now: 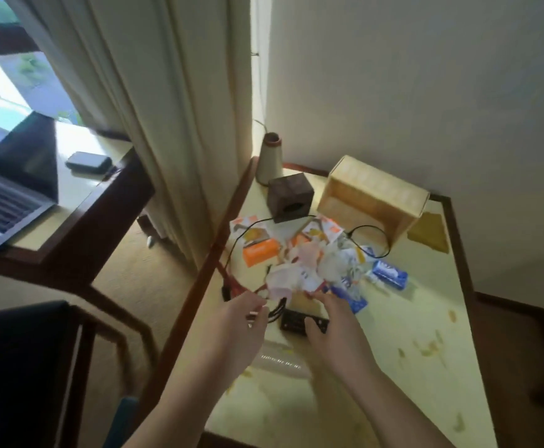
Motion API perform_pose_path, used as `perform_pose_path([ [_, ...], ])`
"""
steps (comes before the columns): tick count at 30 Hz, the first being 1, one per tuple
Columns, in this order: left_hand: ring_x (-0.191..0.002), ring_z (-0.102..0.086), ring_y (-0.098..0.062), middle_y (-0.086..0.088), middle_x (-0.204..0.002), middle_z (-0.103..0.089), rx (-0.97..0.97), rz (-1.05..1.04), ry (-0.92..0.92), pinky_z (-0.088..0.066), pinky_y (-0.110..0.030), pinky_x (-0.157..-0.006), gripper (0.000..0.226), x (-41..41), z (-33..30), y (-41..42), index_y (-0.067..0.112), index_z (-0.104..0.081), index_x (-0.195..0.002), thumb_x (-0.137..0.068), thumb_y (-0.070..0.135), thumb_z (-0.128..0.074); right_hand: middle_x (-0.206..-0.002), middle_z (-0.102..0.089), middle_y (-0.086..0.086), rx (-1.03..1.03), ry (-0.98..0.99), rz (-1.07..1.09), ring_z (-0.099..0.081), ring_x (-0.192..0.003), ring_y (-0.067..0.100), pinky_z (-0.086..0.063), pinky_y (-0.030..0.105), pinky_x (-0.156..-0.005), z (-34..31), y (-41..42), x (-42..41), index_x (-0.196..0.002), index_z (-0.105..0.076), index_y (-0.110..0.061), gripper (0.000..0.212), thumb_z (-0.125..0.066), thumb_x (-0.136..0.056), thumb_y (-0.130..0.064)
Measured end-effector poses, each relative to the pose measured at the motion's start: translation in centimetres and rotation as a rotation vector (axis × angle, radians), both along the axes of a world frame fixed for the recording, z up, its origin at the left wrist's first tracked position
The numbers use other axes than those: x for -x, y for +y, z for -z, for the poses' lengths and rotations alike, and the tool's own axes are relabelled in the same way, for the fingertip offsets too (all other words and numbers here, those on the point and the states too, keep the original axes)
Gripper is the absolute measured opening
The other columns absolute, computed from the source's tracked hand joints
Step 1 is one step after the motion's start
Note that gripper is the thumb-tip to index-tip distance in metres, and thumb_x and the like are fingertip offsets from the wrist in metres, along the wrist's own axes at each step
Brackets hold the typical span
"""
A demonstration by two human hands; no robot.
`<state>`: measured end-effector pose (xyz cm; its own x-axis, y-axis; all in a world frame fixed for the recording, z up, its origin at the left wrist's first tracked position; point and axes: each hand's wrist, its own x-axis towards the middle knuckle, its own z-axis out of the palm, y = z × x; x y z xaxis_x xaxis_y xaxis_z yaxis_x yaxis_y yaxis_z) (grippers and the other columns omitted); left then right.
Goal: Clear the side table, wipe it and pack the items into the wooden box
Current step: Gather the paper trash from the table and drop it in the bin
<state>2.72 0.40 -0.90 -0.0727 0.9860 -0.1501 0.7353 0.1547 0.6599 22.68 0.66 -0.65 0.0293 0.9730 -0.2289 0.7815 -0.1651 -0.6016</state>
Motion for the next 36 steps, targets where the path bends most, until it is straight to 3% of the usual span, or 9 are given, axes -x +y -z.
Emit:
perform_pose_path([
  [2,-0.112,-0.061,0.001,0.022,-0.124,-0.068,0.033,0.037,0.051,-0.048,-0.016,-0.090,0.031,-1.9,1.0,2.7,0.039,-0.065,-0.131,-0.101,0.047,-0.059,-0.142,-0.052,-0.004,0.010,-0.027,-0.013,-0.050,-0.133,0.019,-0.047,0.033,-0.102,0.7,1.8,-1.7,-0.144,-0.053,-0.030,0.049,-0.064,-0.096,-0.027],
  [7,-0.115,-0.064,-0.017,0.006,-0.129,-0.067,0.143,0.097,0.086,-0.056,-0.039,-0.098,0.030,-4.4,3.5,8.3,0.034,-0.061,-0.129,-0.100,0.041,-0.062,-0.128,-0.053,0.001,0.052,-0.087,0.036,-0.054,-0.122,0.024,-0.050,0.039,-0.096,2.3,5.4,-4.1,-0.136,-0.057,-0.030,0.041,-0.060,-0.096,-0.023],
  [10,-0.133,-0.052,-0.022,0.003,-0.147,-0.054,0.178,0.155,0.194,-0.050,-0.038,-0.104,0.049,-5.1,4.8,11.0,0.029,-0.052,-0.146,-0.100,0.041,-0.064,-0.128,-0.054,0.004,0.068,-0.108,0.083,-0.052,-0.122,0.027,-0.051,0.043,-0.096,3.3,6.8,-4.6,-0.138,-0.057,-0.027,0.039,-0.058,-0.099,-0.030],
  [15,-0.128,-0.052,-0.024,0.002,-0.141,-0.059,0.181,0.318,0.454,-0.046,-0.037,-0.105,0.063,-5.6,6.8,13.8,0.028,-0.052,-0.143,-0.090,0.056,-0.070,-0.131,-0.055,0.006,0.108,-0.136,0.139,-0.049,-0.125,0.028,-0.051,0.045,-0.095,4.1,7.8,-4.8,-0.141,-0.056,-0.026,0.044,-0.060,-0.097,-0.028],
  [19,-0.130,-0.049,-0.024,0.001,-0.140,-0.058,0.186,0.411,0.597,-0.042,-0.037,-0.108,0.056,-5.5,7.7,14.2,0.032,-0.057,-0.141,-0.092,0.059,-0.065,-0.132,-0.054,0.005,0.111,-0.173,0.148,-0.048,-0.126,0.026,-0.051,0.043,-0.094,4.6,8.7,-4.8,-0.141,-0.056,-0.026,0.044,-0.059,-0.097,-0.028],
  [22,-0.130,-0.049,-0.024,0.001,-0.135,-0.063,0.163,0.450,0.651,-0.041,-0.037,-0.111,0.040,-5.1,7.8,13.6,0.032,-0.061,-0.136,-0.100,0.049,-0.059,-0.137,-0.052,0.004,0.130,-0.206,0.145,-0.046,-0.128,0.025,-0.050,0.041,-0.094,4.9,9.3,-4.6,-0.143,-0.055,-0.025,0.045,-0.059,-0.098,-0.027],
  [26,-0.141,-0.040,-0.023,0.003,-0.139,-0.061,0.178,0.425,0.514,-0.038,-0.036,-0.113,0.034,-4.5,8.2,12.4,0.030,-0.061,-0.140,-0.107,0.028,-0.054,-0.140,-0.052,0.005,0.162,-0.220,0.141,-0.045,-0.131,0.026,-0.049,0.042,-0.097,4.6,10.1,-4.0,-0.144,-0.054,-0.024,0.047,-0.059,-0.098,-0.033],
  [29,-0.135,-0.048,-0.019,0.004,-0.137,-0.062,0.136,0.315,0.364,-0.047,-0.032,-0.106,0.032,-3.9,7.8,11.3,0.029,-0.063,-0.138,-0.107,0.028,-0.055,-0.136,-0.053,0.007,0.159,-0.236,0.145,-0.048,-0.129,0.029,-0.051,0.045,-0.096,4.8,10.9,-3.6,-0.141,-0.056,-0.024,0.045,-0.059,-0.098,-0.036],
  [36,-0.123,-0.050,-0.019,0.007,-0.125,-0.064,0.026,0.121,0.207,-0.045,-0.034,-0.104,0.026,-2.8,5.9,8.1,0.025,-0.068,-0.127,-0.105,0.031,-0.058,-0.133,-0.054,0.009,0.140,-0.337,0.145,-0.046,-0.133,0.031,-0.049,0.044,-0.100,5.6,12.3,-3.4,-0.133,-0.059,-0.026,0.033,-0.059,-0.100,-0.021],
])
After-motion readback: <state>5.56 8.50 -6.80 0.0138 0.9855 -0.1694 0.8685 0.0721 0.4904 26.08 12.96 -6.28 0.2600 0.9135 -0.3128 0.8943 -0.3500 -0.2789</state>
